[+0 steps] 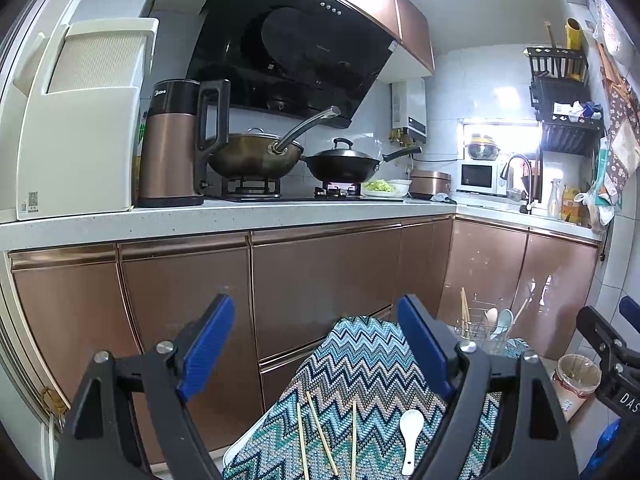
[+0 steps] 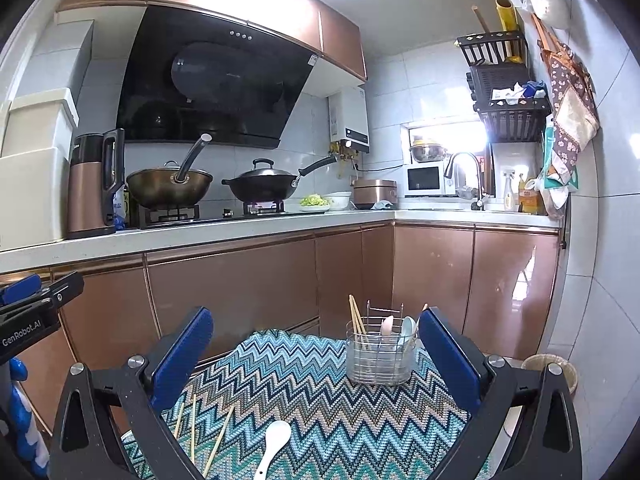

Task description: Organize utensils

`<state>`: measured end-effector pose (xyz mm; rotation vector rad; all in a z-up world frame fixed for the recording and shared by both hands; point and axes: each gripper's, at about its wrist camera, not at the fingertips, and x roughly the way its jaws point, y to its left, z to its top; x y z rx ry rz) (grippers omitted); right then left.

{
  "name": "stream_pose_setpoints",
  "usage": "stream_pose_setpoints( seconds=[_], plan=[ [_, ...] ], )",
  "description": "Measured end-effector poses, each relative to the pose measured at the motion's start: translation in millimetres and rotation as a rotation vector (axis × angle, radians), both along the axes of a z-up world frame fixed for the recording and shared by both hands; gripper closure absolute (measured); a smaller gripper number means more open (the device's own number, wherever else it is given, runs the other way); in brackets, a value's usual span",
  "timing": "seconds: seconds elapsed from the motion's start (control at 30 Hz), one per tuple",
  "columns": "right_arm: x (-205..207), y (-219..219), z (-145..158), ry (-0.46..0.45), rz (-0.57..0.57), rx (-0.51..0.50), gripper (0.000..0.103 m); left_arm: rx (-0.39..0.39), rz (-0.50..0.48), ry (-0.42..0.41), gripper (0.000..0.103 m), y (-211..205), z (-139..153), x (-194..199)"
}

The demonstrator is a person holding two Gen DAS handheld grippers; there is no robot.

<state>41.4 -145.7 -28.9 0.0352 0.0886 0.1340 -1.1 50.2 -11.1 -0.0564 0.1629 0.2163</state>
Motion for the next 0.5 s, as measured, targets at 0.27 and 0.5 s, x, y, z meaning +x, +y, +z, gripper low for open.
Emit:
stream_pose_setpoints(
  seconds=[0.27, 0.5],
  plan=[
    [-2.7, -0.9, -2.0, -0.001, -0.031, 0.006, 0.0, 0.0, 0.0, 0.005, 0.02, -2.6, 0.1, -0.3],
    [-0.5, -6.3, -3.8, 0.004, -0.074, 0.023, 0.0, 0.001, 0.002, 0.012, 0.02, -6.6, -1.6, 0.9]
  ],
)
